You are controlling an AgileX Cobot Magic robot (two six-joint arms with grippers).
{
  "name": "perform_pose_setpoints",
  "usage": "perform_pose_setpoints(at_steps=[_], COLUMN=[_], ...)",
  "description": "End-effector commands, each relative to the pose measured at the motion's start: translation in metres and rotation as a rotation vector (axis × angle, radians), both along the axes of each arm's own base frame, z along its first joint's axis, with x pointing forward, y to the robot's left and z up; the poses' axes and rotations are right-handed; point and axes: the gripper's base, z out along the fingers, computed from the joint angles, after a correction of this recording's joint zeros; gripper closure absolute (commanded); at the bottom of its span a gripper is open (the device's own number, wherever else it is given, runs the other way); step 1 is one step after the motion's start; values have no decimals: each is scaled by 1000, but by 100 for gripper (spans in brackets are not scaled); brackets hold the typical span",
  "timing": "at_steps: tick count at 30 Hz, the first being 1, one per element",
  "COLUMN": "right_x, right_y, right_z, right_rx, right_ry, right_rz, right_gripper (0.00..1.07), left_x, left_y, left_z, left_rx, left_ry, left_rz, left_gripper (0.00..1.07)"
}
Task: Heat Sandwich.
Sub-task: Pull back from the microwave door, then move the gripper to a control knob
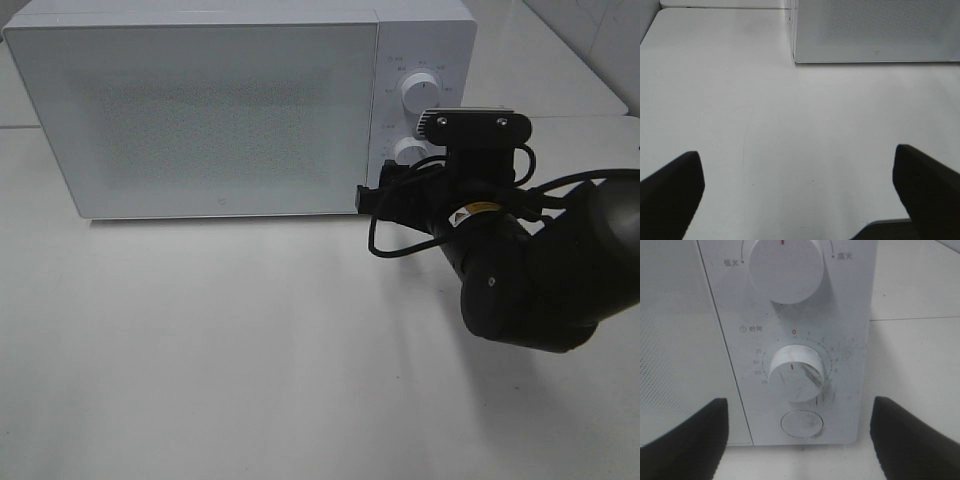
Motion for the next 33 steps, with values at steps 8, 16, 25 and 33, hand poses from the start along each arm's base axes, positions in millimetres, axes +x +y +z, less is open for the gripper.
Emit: perform_pose_setpoints(at_steps=[8,16,25,33], right_x=[32,52,54,49], right_y=[1,4,3,1], right_z=[-9,-15,-14,-4], right_rx=[-10,-3,-7,1], right_ry=[-3,-5,-13,-34], right_rz=[8,11,3,5], right_gripper=[31,31,31,31], left_x=[-2,-2,-2,-2], left_y=[-1,-1,-1,-1], left_z=[0,0,0,0], left_rx=[-7,-7,-7,-7], left_ry=[-27,-27,-27,-27], left_rz=[-3,-3,-3,-3], left_gripper=[10,10,10,10])
